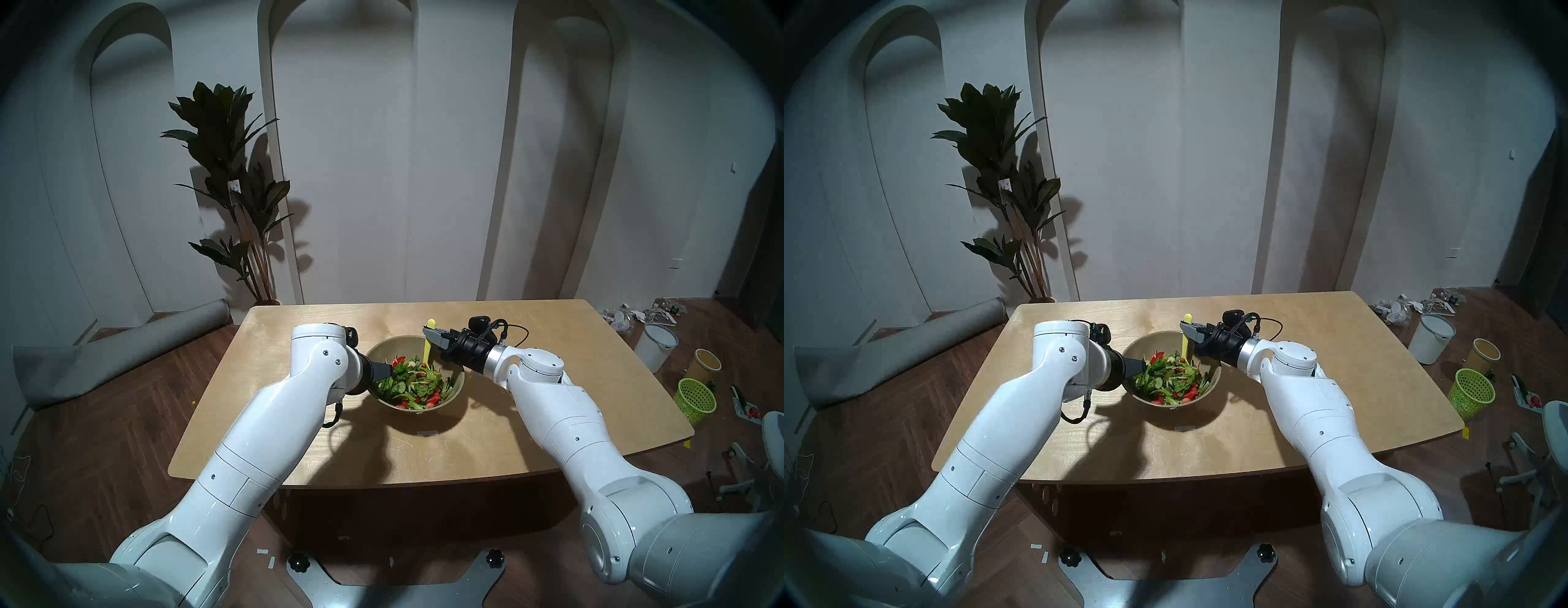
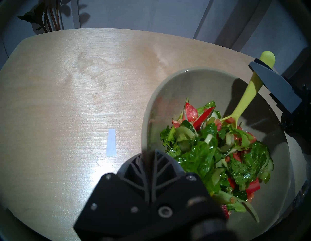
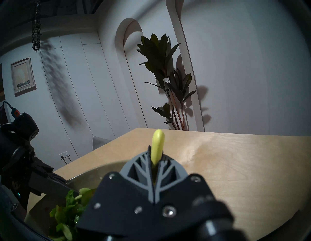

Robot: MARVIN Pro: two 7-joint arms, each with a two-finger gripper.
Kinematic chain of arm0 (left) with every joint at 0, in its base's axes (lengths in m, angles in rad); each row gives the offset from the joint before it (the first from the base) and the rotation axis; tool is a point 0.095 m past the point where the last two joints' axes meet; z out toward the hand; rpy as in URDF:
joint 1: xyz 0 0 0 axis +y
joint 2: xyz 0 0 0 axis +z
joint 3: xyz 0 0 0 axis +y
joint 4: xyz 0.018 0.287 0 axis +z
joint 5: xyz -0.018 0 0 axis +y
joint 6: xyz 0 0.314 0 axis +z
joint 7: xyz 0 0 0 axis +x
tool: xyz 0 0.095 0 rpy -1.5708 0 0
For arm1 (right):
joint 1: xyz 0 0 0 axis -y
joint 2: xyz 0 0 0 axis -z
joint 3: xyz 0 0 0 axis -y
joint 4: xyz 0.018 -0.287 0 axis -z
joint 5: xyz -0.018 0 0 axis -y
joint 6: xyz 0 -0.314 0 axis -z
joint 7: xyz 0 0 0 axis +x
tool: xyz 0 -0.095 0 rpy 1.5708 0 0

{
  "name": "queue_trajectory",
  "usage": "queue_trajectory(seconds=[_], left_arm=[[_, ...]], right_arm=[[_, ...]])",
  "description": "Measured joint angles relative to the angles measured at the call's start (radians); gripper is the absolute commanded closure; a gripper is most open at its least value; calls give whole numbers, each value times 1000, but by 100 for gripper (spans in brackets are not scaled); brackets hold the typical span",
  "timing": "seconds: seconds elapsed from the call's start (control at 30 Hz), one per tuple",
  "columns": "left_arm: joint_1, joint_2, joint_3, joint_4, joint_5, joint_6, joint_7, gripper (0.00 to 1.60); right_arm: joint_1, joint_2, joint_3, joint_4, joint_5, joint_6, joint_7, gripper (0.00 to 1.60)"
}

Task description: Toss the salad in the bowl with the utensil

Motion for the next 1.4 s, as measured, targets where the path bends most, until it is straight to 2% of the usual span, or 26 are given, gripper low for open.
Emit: queue_trajectory(seconds=[0.27, 0.6, 0.9, 1.4], left_arm=[[0, -1, -1, 0, 0, 0, 1, 160], [0, -1, -1, 0, -1, 0, 1, 160], [1, -2, -2, 1, -1, 0, 1, 160], [1, -2, -3, 1, -1, 0, 1, 160]], right_arm=[[52, -39, -9, 115, 36, -45, 69, 160], [54, -34, -2, 110, 54, -36, 117, 160], [54, -16, 28, 105, 69, 0, 118, 160], [85, -44, 72, 186, 116, 59, 86, 160]])
